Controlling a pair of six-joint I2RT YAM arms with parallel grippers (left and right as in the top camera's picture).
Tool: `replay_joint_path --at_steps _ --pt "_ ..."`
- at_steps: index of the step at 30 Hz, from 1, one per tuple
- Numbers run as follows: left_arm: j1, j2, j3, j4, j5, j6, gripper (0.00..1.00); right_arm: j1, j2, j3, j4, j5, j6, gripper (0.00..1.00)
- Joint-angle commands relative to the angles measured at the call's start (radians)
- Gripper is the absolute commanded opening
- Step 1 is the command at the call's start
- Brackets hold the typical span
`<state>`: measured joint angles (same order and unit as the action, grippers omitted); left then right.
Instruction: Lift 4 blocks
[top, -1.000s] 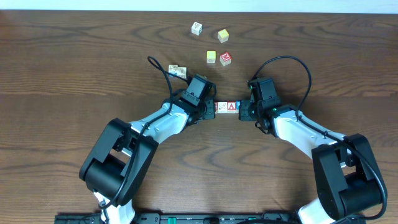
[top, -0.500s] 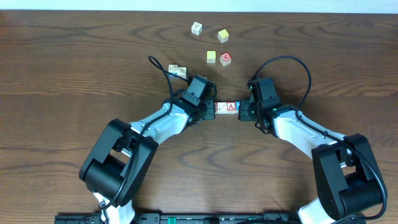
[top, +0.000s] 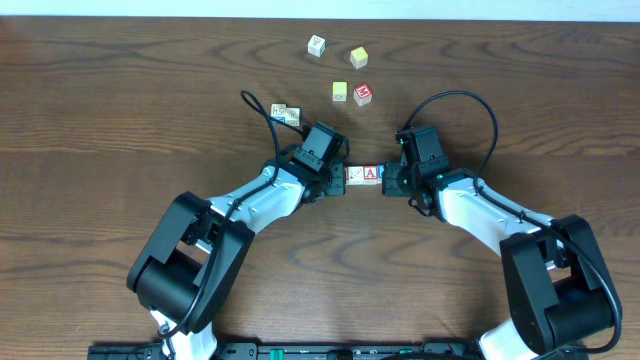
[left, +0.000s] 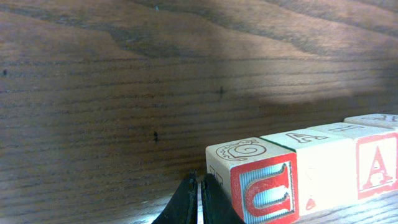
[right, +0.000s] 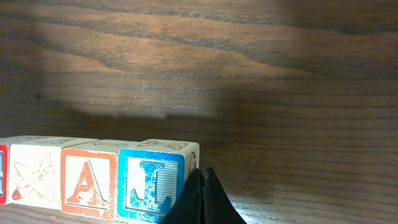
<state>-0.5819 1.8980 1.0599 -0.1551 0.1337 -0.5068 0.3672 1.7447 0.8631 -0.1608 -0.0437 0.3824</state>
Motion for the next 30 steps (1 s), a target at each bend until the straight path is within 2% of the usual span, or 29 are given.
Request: replay_joint_path --at_steps 1,17,23,25,30 --pt "-0.068 -0.013 0.024 0.021 0.141 0.017 0.07 0.074 0.008 0.013 0.015 -0.222 0.002 0.01" --pt "-0.068 -0.013 0.024 0.021 0.134 0.024 0.08 0.073 0.008 0.013 -0.011 -0.189 -0.002 0.01" --pt "-0.068 -0.013 0.024 0.021 0.134 0.024 0.08 0.072 0.008 0.013 -0.011 -0.188 -0.002 0.04" --pt "-0.068 -0.013 0.024 0.021 0.134 0.024 0.08 0.072 0.008 0.013 -0.011 -0.188 -0.002 0.01" --pt "-0.068 -0.013 0.024 0.005 0.102 0.023 0.07 0.072 0.008 0.013 -0.019 -0.164 -0.002 0.01"
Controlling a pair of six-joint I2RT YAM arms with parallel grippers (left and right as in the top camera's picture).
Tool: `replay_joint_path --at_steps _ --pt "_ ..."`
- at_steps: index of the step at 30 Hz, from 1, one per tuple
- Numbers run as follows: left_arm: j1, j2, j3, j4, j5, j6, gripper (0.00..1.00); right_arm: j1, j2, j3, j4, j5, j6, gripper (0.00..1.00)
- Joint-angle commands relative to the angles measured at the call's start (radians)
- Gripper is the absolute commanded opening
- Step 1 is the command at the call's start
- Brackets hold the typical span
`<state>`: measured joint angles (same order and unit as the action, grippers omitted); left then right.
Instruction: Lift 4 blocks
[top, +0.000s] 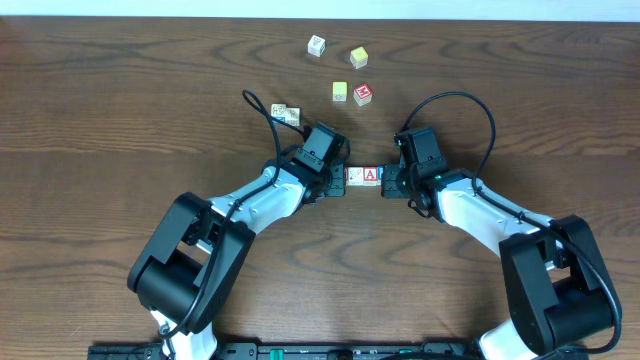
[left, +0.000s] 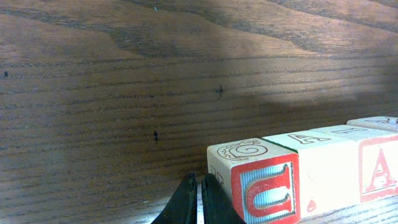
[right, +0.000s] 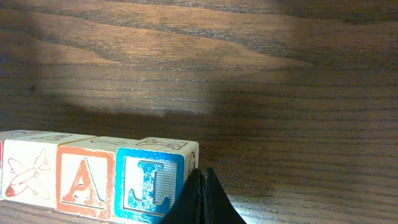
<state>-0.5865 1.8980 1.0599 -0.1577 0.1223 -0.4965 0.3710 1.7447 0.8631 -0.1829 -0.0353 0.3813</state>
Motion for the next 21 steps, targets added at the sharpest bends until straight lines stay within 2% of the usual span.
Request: replay_joint_path --at_steps 1,21 --pt "-0.063 -0.013 0.024 0.000 0.100 0.013 0.07 0.068 0.008 0.013 0.000 -0.166 -0.001 0.01" --pt "-0.043 -0.013 0.024 -0.048 0.040 0.032 0.07 0.068 0.008 0.013 -0.012 -0.163 -0.016 0.01"
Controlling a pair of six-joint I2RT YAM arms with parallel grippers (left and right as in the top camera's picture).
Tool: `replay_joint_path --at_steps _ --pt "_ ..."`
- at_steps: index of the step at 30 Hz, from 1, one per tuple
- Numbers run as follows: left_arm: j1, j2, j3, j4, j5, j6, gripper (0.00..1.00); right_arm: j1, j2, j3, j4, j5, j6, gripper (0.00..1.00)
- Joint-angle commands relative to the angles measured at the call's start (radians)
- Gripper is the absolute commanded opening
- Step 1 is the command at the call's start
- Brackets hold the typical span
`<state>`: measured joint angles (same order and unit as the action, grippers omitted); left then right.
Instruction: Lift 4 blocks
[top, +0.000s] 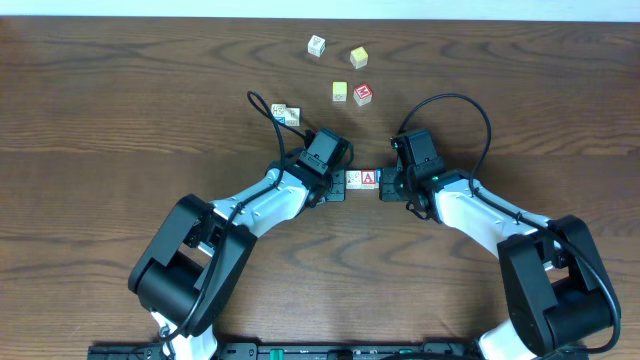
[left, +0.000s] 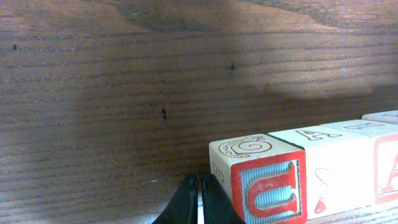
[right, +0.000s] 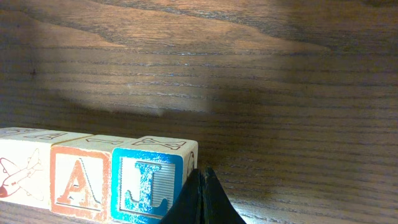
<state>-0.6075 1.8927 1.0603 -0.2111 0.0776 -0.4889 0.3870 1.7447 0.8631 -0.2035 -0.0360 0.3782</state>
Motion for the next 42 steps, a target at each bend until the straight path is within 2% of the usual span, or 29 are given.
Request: replay_joint_path --at_steps 1,25,36,42 --pt "-0.018 -0.008 0.024 0.006 0.084 0.024 0.07 0.052 0.008 0.013 0.009 -0.163 -0.013 0.01" --pt "0.003 -0.008 0.024 -0.024 -0.012 0.069 0.08 0.052 0.008 0.013 0.009 -0.162 -0.013 0.01" --pt "0.003 -0.008 0.024 -0.024 -0.012 0.069 0.11 0.052 0.008 0.013 0.009 -0.162 -0.013 0.01" --pt "0.003 -0.008 0.024 -0.025 -0.012 0.070 0.07 0.052 0.008 0.013 0.009 -0.162 -0.013 0.01"
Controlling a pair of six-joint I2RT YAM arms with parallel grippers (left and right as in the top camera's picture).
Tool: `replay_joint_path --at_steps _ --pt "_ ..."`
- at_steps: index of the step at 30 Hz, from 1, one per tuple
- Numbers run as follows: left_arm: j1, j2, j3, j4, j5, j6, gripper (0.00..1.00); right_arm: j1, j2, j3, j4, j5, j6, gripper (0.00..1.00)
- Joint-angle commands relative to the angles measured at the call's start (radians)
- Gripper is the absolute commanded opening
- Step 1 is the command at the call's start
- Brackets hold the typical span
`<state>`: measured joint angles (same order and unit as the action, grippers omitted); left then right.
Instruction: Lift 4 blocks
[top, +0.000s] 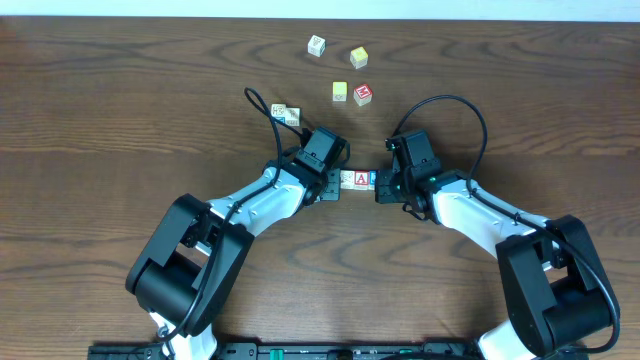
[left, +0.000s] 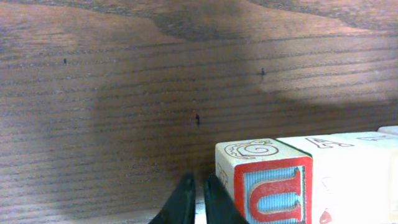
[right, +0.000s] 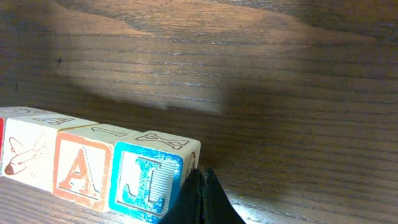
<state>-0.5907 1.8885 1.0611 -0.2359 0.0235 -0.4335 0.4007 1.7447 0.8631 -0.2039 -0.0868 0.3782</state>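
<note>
A row of lettered wooden blocks (top: 353, 179) lies mid-table, squeezed end to end between my two grippers. The left gripper (top: 335, 184) is shut, and its fingertips (left: 186, 198) press the side of the red U block (left: 264, 182) at the row's left end. The right gripper (top: 378, 186) is shut and pushes against the blue L block (right: 151, 180). Beside that block sit the red A block (right: 81, 169) and an airplane block (right: 26, 155). In the right wrist view the row slopes slightly. Whether it is clear of the table I cannot tell.
Loose blocks lie at the back: a white one (top: 316, 45), a yellow one (top: 358, 57), a yellow-green one (top: 340, 91) and a red one (top: 363, 95). Two more blocks (top: 285, 114) sit by the left arm's cable.
Both grippers and the squeezed row have shifted a little to the left. The row now slopes in the right wrist view, and the table's marks have moved in the left wrist view.
At every earlier moment the row was pressed between my two shut grippers, with the U block at the left end and the L block at the right. Across the frames the row and both grippers have crept leftward together.
</note>
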Motion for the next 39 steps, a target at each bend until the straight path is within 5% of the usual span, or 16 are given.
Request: replay_joint_path --at_steps 1,39 --pt "-0.014 -0.003 0.023 0.001 0.042 0.014 0.07 0.039 0.008 0.013 0.010 -0.111 -0.013 0.01" --pt "-0.076 -0.003 0.023 -0.043 -0.051 0.033 0.07 0.000 0.008 0.013 -0.002 -0.078 -0.013 0.01"
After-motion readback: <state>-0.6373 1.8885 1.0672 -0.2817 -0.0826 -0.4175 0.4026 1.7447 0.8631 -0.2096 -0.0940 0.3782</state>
